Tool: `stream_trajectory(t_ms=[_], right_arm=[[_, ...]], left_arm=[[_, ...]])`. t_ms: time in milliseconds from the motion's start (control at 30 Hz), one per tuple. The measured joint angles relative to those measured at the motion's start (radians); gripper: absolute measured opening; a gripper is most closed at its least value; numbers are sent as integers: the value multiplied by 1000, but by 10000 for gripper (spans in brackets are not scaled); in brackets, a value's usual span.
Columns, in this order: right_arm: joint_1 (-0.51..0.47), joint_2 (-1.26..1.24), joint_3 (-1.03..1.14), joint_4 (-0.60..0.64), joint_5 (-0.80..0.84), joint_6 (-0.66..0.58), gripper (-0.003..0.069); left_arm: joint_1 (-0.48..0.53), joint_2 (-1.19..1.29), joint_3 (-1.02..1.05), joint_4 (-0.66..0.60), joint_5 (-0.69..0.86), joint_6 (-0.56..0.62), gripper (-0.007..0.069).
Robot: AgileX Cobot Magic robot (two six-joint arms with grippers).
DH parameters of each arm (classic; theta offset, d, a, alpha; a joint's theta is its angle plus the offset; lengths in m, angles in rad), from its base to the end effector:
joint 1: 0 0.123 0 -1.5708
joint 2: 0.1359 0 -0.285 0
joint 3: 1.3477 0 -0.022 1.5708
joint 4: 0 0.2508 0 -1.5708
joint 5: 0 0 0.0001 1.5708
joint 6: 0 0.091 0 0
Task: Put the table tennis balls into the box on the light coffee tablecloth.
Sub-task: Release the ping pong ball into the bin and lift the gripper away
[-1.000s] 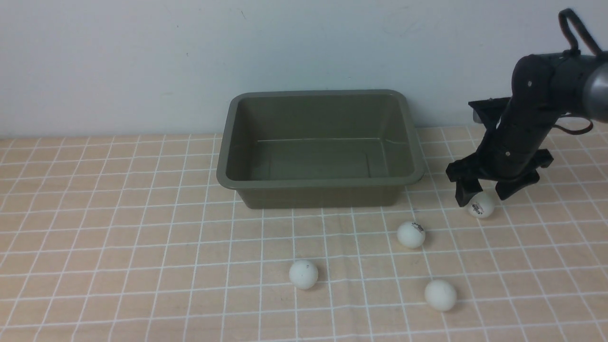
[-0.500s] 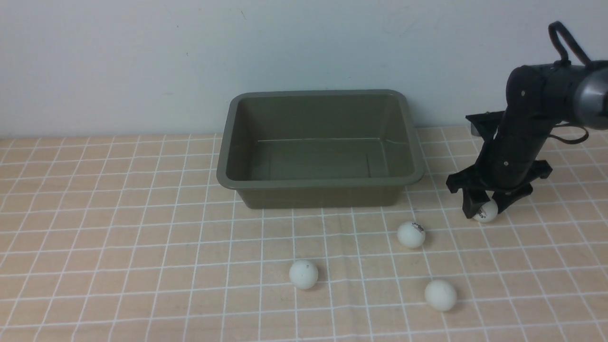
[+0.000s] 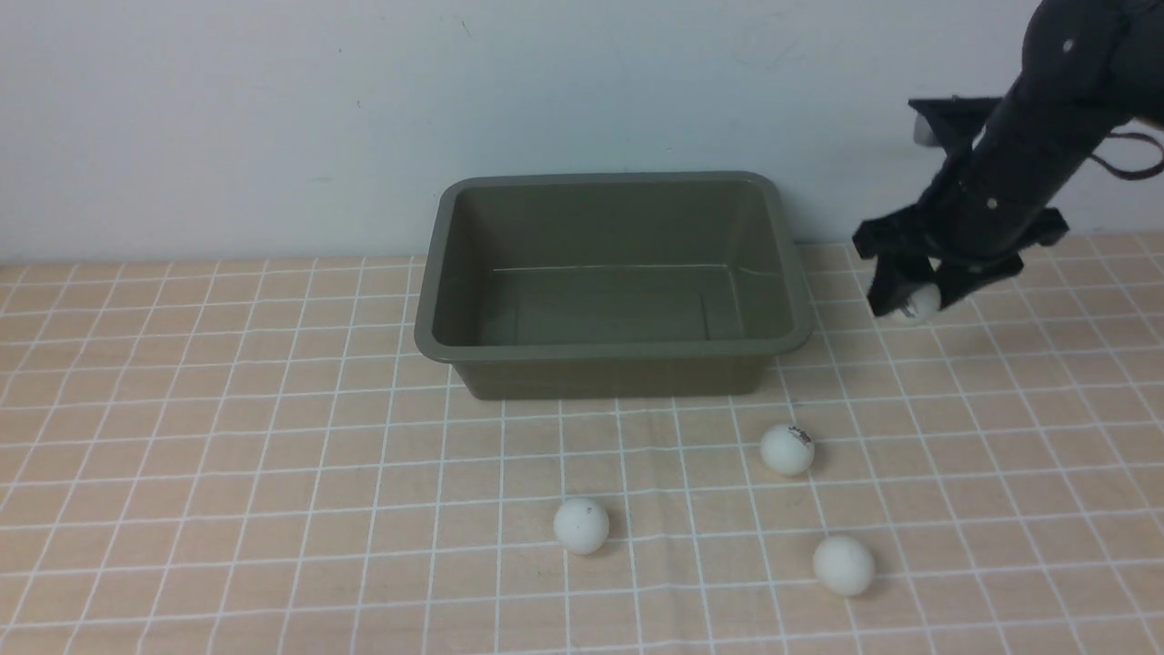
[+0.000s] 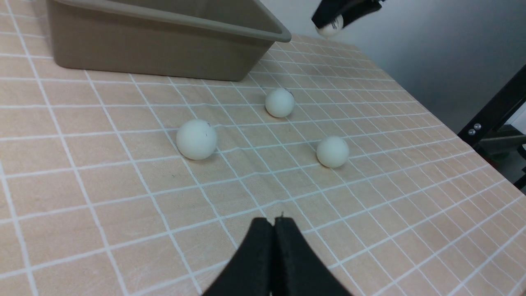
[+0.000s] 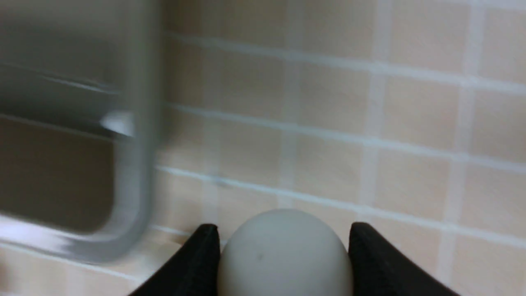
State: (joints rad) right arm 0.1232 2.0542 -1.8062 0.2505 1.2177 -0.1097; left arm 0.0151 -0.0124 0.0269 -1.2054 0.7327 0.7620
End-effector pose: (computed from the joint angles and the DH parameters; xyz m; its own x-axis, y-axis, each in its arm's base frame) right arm 0.4283 0.0744 0.2499 -0.9683 -0.1409 -0.2062 -0.1868 0.9566 0.2235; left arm 0.0355 -0.0564 0.1815 -0.4179 -0.2620 -0.8699 0.4851 0.7452 -0.4575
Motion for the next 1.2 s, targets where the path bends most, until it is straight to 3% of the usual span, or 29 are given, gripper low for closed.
stream_trajectory(t_ms=[100,233,467,667,967,1067,1200], right_arm=[[15,1,-51,139,-13,-71,363],[70,21,-81,217,-80,-110,363],[200,98,-81,199,-202,-191,363],[228,145,-81,208,-235,-243,369],[227,163,-87,202,-259,-250,511],[227,166,-122,196,-237,-252,519],[223,170,-261,164,-79,-251,519]], left_arm=[[0,0,0,0,0,0,-69],[0,0,0,0,0,0,-69],[0,0,0,0,0,0,-69],[0,0,0,0,0,0,-69],[0,0,0,0,0,0,-69],[0,0,0,0,1,0,-69],[0,0,0,0,16,0,-69]])
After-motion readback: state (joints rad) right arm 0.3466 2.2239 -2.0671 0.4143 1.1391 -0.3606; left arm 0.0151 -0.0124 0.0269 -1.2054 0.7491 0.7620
